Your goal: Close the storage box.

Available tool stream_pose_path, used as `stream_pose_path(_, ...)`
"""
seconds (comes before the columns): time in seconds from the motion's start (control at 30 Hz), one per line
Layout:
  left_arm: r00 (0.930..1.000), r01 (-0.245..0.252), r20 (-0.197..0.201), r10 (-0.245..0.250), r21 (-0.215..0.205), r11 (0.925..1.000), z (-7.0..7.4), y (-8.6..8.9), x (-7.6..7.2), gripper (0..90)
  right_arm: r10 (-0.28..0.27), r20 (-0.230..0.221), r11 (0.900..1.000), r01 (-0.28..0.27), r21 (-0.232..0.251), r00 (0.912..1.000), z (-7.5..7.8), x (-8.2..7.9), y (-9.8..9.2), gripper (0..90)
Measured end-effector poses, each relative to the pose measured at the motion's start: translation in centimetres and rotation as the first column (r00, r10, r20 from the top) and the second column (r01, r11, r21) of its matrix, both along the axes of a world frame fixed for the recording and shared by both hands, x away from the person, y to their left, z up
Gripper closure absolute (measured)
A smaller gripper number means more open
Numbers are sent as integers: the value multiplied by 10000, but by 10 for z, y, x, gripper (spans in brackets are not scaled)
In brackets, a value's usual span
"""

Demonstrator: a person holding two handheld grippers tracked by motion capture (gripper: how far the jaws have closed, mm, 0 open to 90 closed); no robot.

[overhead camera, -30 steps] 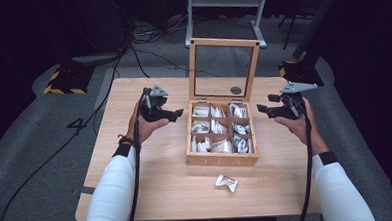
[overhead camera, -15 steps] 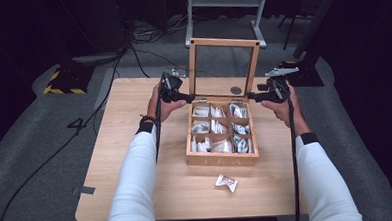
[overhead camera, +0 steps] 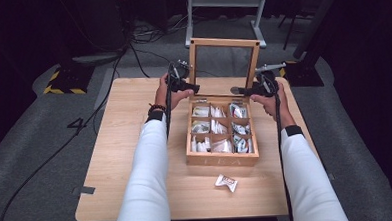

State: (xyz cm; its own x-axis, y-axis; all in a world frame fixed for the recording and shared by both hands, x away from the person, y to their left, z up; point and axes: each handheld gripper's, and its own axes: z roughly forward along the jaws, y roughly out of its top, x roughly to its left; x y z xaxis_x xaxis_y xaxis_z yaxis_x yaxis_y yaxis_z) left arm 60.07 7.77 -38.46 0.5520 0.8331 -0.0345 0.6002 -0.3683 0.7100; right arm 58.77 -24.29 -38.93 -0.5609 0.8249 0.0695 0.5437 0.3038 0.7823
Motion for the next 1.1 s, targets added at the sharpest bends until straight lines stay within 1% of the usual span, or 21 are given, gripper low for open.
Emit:
stream_pose_path(0.03, 10000, 30, -62, -30, -19, 10000, -1, -1, 1, 220, -38, -8, 10000, 38, 51, 10000, 1, 1, 0, 331)
stream_pose_path(0.1, 9999, 80, -62, -80, 42, 10000, -4, -4, 3, 222, -86, -24, 10000, 86, 45, 10000, 2, 3, 2, 332)
stream_pose_path(0.17, 9999, 71, -154, -72, -78, 9999, -5, -6, 5, 242, -109, -63, 9999, 110, 86, 9999, 0, 4, 3, 334)
stream_pose_path(0.23, 9995, 214, -208, -218, -181, 9996, -6, -10, 7, 281, -165, -23, 9997, 165, 156, 9999, -2, 5, 3, 345)
stream_pose_path(0.27, 9992, 352, -168, -355, -137, 9993, -6, -12, 7, 287, -205, 15, 9996, 205, 189, 9998, -2, 5, 3, 344)
stream_pose_path(0.33, 9985, 520, -177, -526, -348, 9980, -7, -16, 8, 313, -212, -6, 9996, 213, 162, 9998, -4, 6, 5, 338)
stream_pose_path(0.4, 9973, 680, -233, -690, -427, 9968, -8, -21, 9, 330, -180, -29, 9998, 181, 104, 9998, -5, 7, 5, 343)
stream_pose_path(0.43, 9973, 684, -225, -693, -366, 9970, -9, -23, 8, 341, -157, -27, 9998, 157, 103, 9999, -5, 7, 5, 343)
stream_pose_path(0.47, 9973, 685, -226, -693, -327, 9971, -10, -24, 9, 320, -143, -12, 9998, 143, 155, 9999, -5, 7, 5, 352)
stream_pose_path(0.53, 9971, 719, -231, -731, -484, 9962, -10, -23, 9, 320, -141, 13, 9998, 140, 112, 9999, -5, 6, 5, 340)
stream_pose_path(0.57, 9969, 706, -293, -725, -608, 9956, -10, -22, 9, 330, -96, 156, 9999, 97, -117, 9998, -6, 5, 6, 341)
stream_pose_path(0.6, 9969, 720, -274, -739, -625, 9954, -10, -21, 9, 339, -96, 219, 9997, 101, -244, 9997, -6, 5, 7, 341)
stream_pose_path(0.67, 9970, 702, -297, -717, -485, 9964, -10, -22, 8, 341, -119, 336, 9996, 128, -259, 9994, -7, 4, 7, 362)
stream_pose_path(0.73, 9973, 673, -268, -683, -374, 9970, -10, -23, 8, 331, -219, 337, 9995, 225, -198, 9992, -7, 4, 7, 364)
stream_pose_path(0.8, 9976, 571, -358, -594, -637, 9963, -11, -23, 8, 329, -300, 384, 9988, 314, -369, 9988, -7, 4, 9, 380)
stream_pose_path(0.87, 9980, 527, -319, -550, -686, 9963, -11, -24, 8, 324, -421, 417, 9982, 438, -407, 9982, -7, 4, 8, 416)
stream_pose_path(0.97, 9977, 576, -310, -598, -675, 9961, -11, -23, 7, 328, -520, 487, 9975, 543, -459, 9975, -6, 4, 10, 407)
stream_pose_path(1.1, 9983, 454, -328, -483, -842, 9954, -10, -23, 5, 332, -634, 466, 9961, 661, -579, 9969, -4, 3, 12, 391)
